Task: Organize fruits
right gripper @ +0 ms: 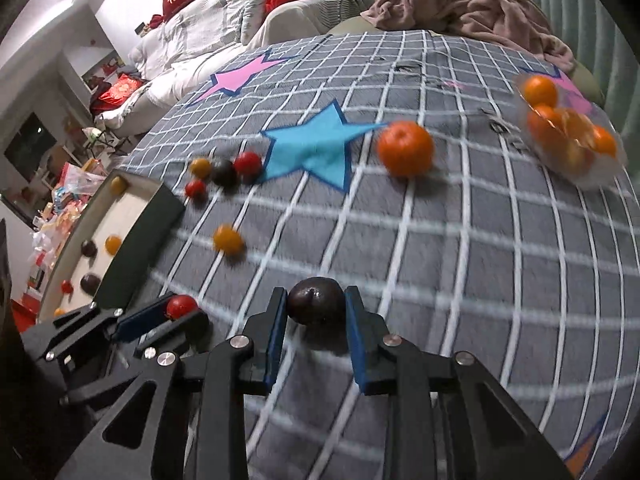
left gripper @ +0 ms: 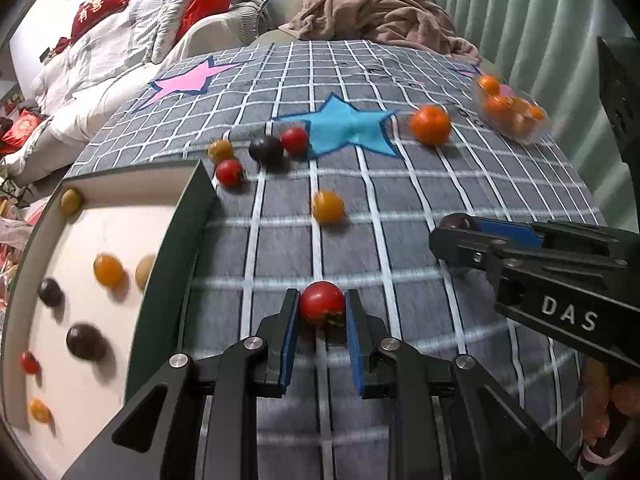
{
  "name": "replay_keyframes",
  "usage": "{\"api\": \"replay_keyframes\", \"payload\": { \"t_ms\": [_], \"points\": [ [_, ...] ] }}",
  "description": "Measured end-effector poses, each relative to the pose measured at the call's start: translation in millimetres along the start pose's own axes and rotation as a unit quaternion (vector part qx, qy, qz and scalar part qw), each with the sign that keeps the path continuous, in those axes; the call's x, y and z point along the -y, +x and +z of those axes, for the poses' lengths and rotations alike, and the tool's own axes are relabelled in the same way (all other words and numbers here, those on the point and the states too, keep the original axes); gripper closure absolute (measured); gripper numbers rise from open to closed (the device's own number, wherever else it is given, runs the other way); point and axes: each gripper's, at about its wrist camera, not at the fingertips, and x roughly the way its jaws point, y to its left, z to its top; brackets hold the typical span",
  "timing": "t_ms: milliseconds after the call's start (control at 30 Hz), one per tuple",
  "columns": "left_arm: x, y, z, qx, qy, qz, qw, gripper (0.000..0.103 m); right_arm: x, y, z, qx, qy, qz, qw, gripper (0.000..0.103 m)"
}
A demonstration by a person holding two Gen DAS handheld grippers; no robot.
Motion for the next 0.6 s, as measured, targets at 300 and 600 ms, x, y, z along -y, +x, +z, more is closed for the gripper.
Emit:
{"api": "replay_keyframes", "payload": {
  "t_ms": [300, 600],
  "points": [
    [0, -24, -33, -0.012, 0.005, -0.005, 0.9999, 0.079, -13, -24, -45, -0.006, 0.004, -0.004, 1.000, 0.072],
    [-4, -36, -52, -0.017, 0.000, -0.016, 0.9997, 0.079, -21, -42, -77, -0.010, 0.015, -0.012, 1.000, 0.072]
  ]
}}
